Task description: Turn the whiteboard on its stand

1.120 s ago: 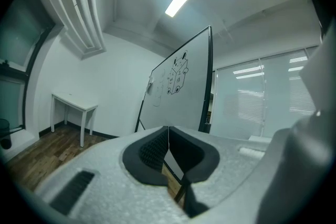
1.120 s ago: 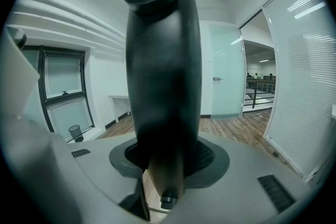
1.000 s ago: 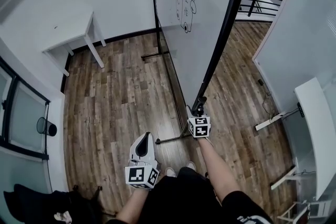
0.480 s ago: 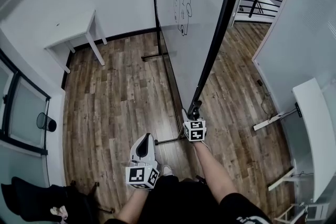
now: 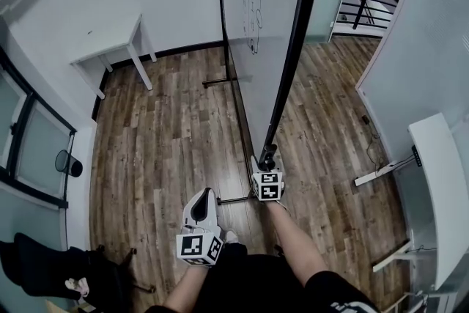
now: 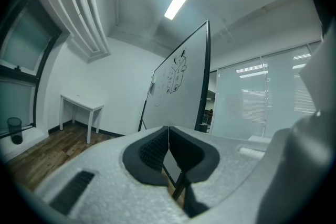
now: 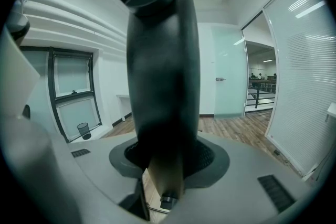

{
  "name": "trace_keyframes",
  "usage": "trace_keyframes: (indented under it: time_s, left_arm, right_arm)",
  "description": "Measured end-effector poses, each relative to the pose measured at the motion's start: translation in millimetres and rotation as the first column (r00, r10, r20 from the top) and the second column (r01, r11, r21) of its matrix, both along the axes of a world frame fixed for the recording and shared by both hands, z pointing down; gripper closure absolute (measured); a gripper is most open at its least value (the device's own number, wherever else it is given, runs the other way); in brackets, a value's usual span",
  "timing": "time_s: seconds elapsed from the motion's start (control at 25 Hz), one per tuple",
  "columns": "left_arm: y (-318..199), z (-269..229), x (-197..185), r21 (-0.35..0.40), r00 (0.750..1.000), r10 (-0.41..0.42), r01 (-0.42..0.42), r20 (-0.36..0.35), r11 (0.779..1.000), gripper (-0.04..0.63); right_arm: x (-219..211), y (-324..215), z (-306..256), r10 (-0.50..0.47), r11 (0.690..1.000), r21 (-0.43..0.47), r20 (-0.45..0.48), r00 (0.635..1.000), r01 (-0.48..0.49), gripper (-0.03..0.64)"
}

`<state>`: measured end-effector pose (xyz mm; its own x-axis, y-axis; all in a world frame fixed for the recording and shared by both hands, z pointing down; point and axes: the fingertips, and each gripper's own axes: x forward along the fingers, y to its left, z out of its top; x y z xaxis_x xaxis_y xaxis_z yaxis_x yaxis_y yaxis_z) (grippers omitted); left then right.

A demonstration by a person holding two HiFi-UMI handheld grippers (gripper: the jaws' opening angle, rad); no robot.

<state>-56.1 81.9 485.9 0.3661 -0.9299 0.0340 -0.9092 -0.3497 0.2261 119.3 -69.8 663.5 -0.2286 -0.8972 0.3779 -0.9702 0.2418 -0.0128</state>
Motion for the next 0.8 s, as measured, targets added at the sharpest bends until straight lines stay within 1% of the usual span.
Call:
trace_keyframes:
  time_s: [0.28,0.52,0.8]
  left_arm:
    - [34,7,7,-0.014,1.0,-0.026,0.026,0.005,1.0,0.577]
    - [66,9,21,-0.011,0.999,-0.04,0.04,0.005,0.999,0.577]
    - [107,12,20,-0.013,0.997,-0.072,0.072,-0.002,0.997,0.577]
  right_arm:
    - [-1,29,0,-0.022,1.0,0.009,0.002,1.0,0.022,0.453]
    - [1,59,0,-0.039,0.999,0.017,-0.001,0.999,0.039,0.453]
    - [-2,96,2,-0.054,0.998,0.017,-0.002,0.999,0.054,0.453]
